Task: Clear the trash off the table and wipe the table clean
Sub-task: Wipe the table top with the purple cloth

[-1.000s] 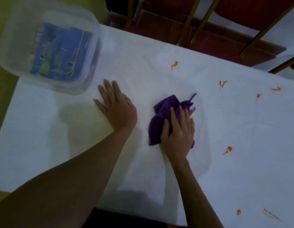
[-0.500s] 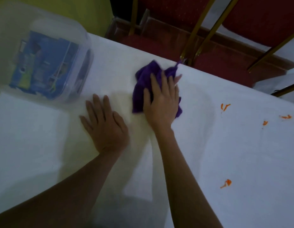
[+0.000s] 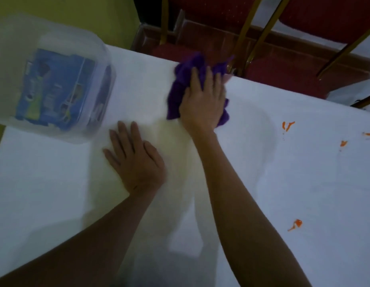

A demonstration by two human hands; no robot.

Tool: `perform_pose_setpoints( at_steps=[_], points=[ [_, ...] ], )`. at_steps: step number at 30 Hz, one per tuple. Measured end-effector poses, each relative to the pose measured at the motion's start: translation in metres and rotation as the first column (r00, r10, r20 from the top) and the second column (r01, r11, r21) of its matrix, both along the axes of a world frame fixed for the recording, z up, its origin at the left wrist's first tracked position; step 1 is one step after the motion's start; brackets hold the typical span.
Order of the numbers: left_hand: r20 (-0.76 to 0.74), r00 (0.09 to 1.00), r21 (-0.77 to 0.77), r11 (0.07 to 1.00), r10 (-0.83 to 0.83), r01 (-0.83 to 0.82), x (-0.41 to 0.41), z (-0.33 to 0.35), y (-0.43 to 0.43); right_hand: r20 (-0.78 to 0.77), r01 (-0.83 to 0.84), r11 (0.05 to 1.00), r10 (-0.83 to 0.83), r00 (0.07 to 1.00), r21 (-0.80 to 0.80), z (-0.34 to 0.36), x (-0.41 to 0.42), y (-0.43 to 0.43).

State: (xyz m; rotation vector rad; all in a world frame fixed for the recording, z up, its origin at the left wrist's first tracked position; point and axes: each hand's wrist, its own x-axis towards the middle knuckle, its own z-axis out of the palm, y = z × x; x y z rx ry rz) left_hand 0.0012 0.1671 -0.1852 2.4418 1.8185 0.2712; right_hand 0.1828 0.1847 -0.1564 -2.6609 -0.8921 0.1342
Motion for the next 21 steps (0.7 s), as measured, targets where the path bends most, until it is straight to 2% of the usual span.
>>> perform_pose_setpoints(
  at_steps=[3, 5, 9, 12, 14, 15, 17, 19, 21],
  points=[
    [-0.003, 1.000, -0.014, 1.000, -0.010, 0.010, -0.003, 0.000, 0.000, -0.006, -0.315, 0.948, 0.315, 0.949, 0.037, 0.009, -0.046, -0.037],
    [0.008, 1.000, 0.011, 1.000, 0.008, -0.008, -0.003, -0.001, 0.000, -0.006, -0.356, 0.933, 0.357, 0.934, 0.055, 0.002, -0.059, -0.083],
    [0.038, 0.999, 0.026, 0.999, 0.021, -0.022, 0.003, -0.001, 0.000, 0.088, 0.008, 0.991, -0.020, 0.996, 0.137, -0.007, -0.032, -0.147],
    [0.053, 0.998, 0.011, 1.000, 0.018, -0.018, 0.002, -0.002, 0.002, 0.031, 0.300, 0.950, -0.304, 0.952, 0.092, -0.003, 0.009, -0.115],
    [0.037, 0.999, 0.016, 1.000, 0.007, -0.008, -0.002, -0.003, 0.002, 0.005, 0.386, 0.920, -0.387, 0.922, 0.058, 0.002, 0.018, -0.079],
    [0.034, 0.999, 0.017, 1.000, -0.004, 0.004, -0.001, -0.002, 0.002, 0.009, 0.348, 0.937, -0.349, 0.937, 0.041, 0.003, 0.012, -0.067],
    [0.054, 0.998, 0.005, 1.000, -0.031, 0.031, -0.002, -0.001, 0.001, 0.014, 0.142, 0.990, -0.143, 0.990, 0.013, 0.004, -0.020, -0.068],
    [0.073, 0.996, 0.000, 0.999, -0.046, 0.046, -0.005, -0.001, 0.000, -0.004, -0.051, 0.999, 0.051, 0.999, -0.006, 0.005, -0.069, -0.099],
    [0.111, 0.994, -0.056, 0.998, -0.004, 0.011, -0.002, -0.002, 0.000, -0.007, -0.066, 0.998, 0.066, 0.998, -0.003, 0.004, -0.111, -0.147]
  ],
)
